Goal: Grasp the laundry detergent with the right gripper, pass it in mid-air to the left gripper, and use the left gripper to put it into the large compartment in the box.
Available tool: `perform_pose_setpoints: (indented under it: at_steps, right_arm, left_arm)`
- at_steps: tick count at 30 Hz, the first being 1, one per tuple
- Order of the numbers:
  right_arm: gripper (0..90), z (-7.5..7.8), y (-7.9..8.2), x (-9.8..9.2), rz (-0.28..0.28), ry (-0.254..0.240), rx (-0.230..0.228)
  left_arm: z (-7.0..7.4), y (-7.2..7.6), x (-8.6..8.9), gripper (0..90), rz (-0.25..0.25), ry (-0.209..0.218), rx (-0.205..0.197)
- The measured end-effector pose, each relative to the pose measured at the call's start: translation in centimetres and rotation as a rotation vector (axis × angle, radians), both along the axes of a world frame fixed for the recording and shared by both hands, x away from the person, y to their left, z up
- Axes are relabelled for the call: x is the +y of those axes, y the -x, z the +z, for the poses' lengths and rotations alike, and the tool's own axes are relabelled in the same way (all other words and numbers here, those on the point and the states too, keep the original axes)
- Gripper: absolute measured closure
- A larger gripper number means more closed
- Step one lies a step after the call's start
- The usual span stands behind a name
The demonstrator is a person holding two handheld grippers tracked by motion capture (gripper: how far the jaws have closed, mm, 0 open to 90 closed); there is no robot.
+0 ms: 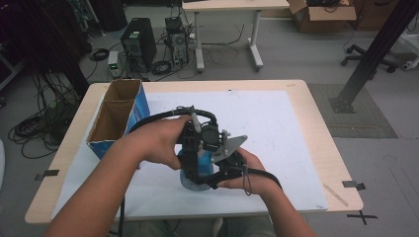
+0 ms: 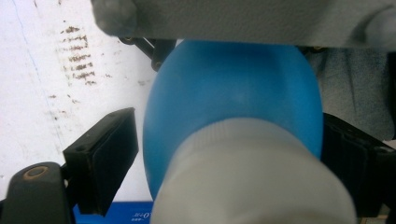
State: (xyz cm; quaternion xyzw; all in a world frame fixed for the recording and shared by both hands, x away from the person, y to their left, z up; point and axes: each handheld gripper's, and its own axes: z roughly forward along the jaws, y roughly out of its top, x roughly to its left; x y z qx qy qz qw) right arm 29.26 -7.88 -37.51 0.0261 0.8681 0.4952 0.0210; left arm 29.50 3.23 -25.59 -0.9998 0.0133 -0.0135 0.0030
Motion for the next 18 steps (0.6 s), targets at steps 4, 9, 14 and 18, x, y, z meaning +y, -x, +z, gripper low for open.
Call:
perform_pose_setpoints:
  at_steps: [4,9,14,18]
  right_arm:
    - [44.9,-0.01,-0.03,-0.04,-0.003,0.001,-0.006]
    - [44.9,0.03,0.08,-0.07,-0.005,0.0,0.006]
    - [44.9,0.02,0.05,-0.05,-0.002,-0.005,0.004]
    - [44.9,-0.01,0.09,-0.02,-0.002,-0.005,0.007]
  left_arm:
    - [-0.04,-0.02,0.0,15.9,-0.002,-0.004,-0.001]
    - [0.03,-0.03,0.01,20.7,-0.004,0.001,0.005]
    - [-0.01,-0.02,0.0,23.9,-0.006,0.001,0.015]
    - [0.05,-0.02,0.0,27.4,-0.006,-0.003,0.026]
